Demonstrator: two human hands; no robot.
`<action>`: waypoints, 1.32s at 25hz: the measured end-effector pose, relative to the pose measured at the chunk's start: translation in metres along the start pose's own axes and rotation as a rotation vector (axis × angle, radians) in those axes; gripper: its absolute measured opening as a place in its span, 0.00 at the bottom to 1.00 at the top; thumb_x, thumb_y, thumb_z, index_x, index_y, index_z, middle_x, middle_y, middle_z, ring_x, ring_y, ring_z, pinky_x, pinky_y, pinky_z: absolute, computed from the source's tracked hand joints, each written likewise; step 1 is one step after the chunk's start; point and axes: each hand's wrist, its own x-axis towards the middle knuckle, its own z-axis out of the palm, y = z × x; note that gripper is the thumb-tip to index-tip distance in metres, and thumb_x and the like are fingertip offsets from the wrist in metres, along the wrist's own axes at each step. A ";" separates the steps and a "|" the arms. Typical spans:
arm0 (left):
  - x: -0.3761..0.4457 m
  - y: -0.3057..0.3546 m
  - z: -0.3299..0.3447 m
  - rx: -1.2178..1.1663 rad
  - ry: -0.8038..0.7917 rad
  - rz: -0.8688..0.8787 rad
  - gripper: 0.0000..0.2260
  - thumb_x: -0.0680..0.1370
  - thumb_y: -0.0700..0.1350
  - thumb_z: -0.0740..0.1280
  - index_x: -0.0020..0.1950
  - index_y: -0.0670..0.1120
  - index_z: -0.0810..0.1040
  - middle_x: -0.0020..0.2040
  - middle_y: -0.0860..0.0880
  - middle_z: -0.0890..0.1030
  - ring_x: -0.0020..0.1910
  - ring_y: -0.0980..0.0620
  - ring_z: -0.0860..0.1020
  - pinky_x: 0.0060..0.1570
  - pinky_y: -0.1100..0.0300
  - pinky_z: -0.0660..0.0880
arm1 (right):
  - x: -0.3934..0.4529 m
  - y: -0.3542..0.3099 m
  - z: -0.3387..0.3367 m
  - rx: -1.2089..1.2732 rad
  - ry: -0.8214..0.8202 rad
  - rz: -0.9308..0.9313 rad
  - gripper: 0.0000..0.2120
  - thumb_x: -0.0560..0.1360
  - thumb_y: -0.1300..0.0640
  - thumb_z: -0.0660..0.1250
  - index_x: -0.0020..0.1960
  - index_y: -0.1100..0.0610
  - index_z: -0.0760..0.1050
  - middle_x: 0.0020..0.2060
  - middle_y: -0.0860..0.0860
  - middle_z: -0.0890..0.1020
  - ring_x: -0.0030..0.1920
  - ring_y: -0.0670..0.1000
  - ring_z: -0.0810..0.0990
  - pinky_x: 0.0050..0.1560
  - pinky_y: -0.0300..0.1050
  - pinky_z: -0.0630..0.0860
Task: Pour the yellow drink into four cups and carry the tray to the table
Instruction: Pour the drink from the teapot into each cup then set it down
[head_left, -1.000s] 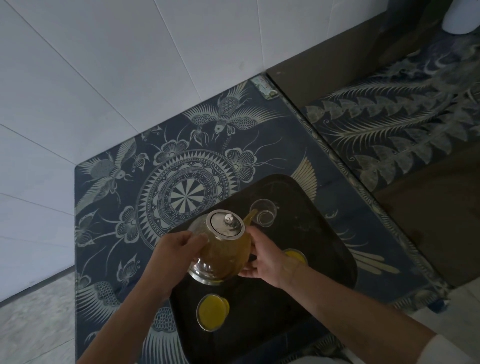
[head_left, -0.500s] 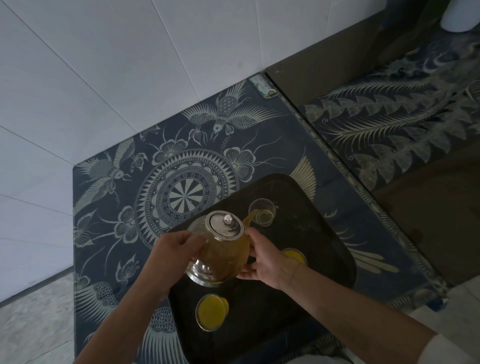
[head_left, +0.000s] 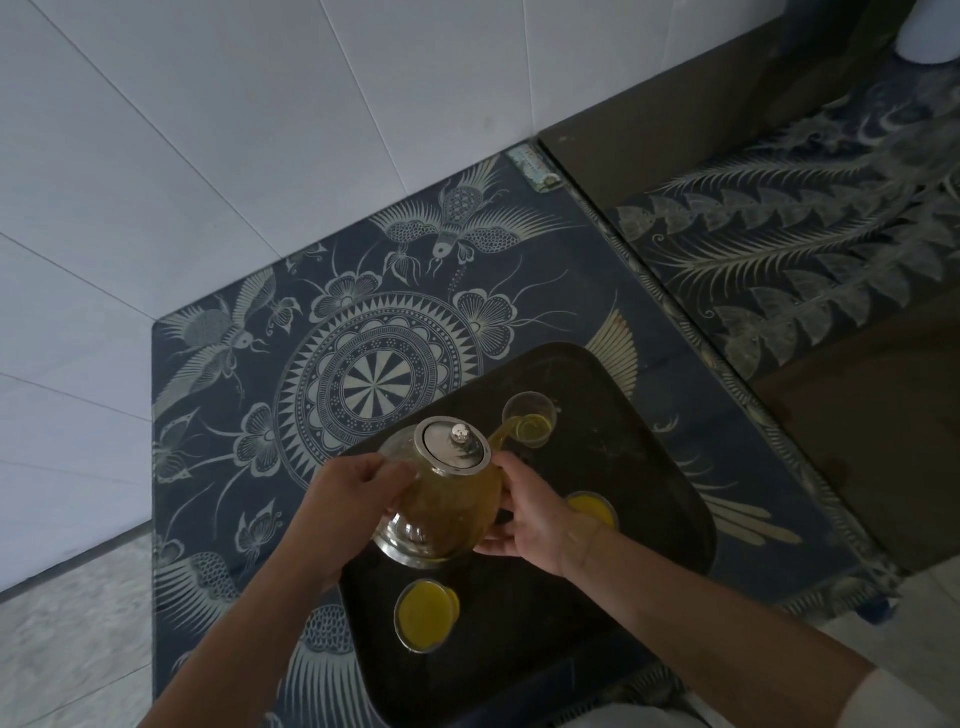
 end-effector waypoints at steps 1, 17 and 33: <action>0.000 0.000 0.000 0.004 0.000 0.002 0.21 0.78 0.45 0.67 0.24 0.53 0.78 0.24 0.53 0.77 0.24 0.62 0.74 0.38 0.57 0.71 | 0.000 0.000 0.000 0.000 -0.002 -0.001 0.27 0.75 0.36 0.66 0.70 0.48 0.72 0.63 0.55 0.80 0.61 0.62 0.78 0.60 0.59 0.77; -0.002 0.002 -0.003 0.036 -0.019 0.002 0.20 0.78 0.47 0.68 0.25 0.53 0.79 0.25 0.53 0.77 0.25 0.62 0.74 0.38 0.57 0.71 | 0.000 0.002 -0.002 0.004 -0.007 -0.001 0.29 0.75 0.36 0.67 0.71 0.49 0.72 0.63 0.56 0.80 0.61 0.63 0.78 0.58 0.59 0.78; 0.000 -0.002 -0.006 0.084 -0.023 0.031 0.17 0.78 0.49 0.68 0.29 0.47 0.76 0.26 0.53 0.76 0.29 0.57 0.74 0.39 0.58 0.72 | -0.001 0.004 -0.001 -0.001 -0.020 0.012 0.33 0.73 0.34 0.68 0.72 0.50 0.71 0.65 0.56 0.80 0.63 0.64 0.77 0.63 0.62 0.76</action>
